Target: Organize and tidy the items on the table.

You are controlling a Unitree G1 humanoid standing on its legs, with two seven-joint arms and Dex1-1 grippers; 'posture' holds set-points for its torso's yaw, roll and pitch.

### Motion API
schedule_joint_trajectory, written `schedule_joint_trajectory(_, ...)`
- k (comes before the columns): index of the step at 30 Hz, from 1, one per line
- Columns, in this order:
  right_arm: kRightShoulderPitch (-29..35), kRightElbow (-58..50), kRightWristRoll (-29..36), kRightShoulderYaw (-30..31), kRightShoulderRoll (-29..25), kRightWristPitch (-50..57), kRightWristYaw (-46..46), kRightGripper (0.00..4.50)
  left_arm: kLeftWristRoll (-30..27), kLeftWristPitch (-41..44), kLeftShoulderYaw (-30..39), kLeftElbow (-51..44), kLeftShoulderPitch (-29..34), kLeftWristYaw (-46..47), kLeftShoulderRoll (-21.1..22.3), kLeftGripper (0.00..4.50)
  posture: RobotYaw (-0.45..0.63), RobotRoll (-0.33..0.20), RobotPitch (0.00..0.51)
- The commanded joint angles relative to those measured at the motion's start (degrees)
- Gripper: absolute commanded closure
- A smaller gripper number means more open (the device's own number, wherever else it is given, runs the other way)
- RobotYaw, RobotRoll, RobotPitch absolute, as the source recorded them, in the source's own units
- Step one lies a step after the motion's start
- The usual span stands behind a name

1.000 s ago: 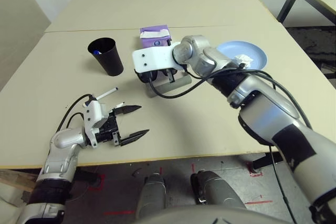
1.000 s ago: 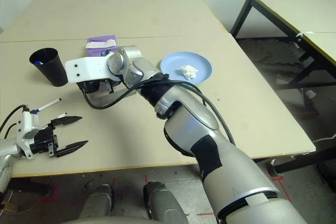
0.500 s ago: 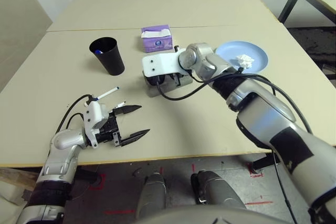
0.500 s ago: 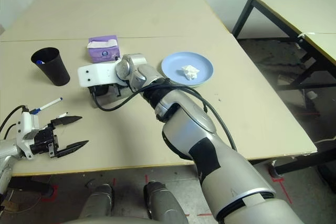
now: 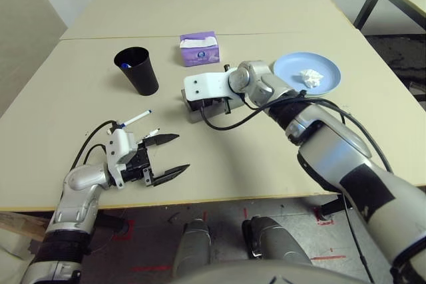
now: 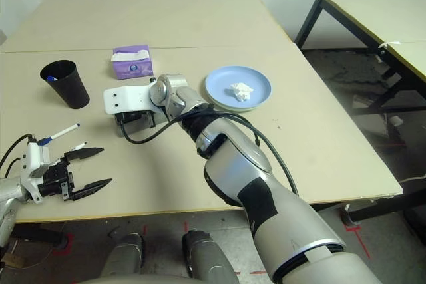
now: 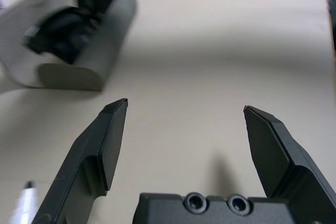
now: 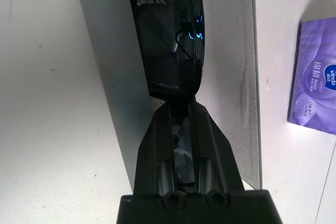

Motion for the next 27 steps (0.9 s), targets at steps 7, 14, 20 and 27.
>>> schedule_joint_trajectory(7,1.9,-0.7,-1.0,-0.3,0.4,0.9,1.8,4.37,-1.7,1.1,5.5,-4.2,7.7,1.8,1.4,0.0,0.01,0.0,0.146)
schedule_joint_trajectory(14,2.4,-0.8,-1.5,-0.3,0.4,1.1,3.1,3.64,-1.4,1.2,5.3,-6.0,8.9,3.0,0.8,0.0,0.01,0.0,0.141)
schedule_joint_trajectory(20,1.6,-0.2,-2.1,-1.3,0.3,0.9,2.6,1.73,-1.0,1.1,4.5,-5.2,7.7,3.2,0.2,0.0,0.0,0.0,0.136)
schedule_joint_trajectory(27,-0.9,1.9,-2.3,-2.9,0.0,0.2,1.8,0.04,-0.4,0.7,3.6,-3.3,5.7,2.9,-0.4,0.0,-0.01,0.0,0.131)
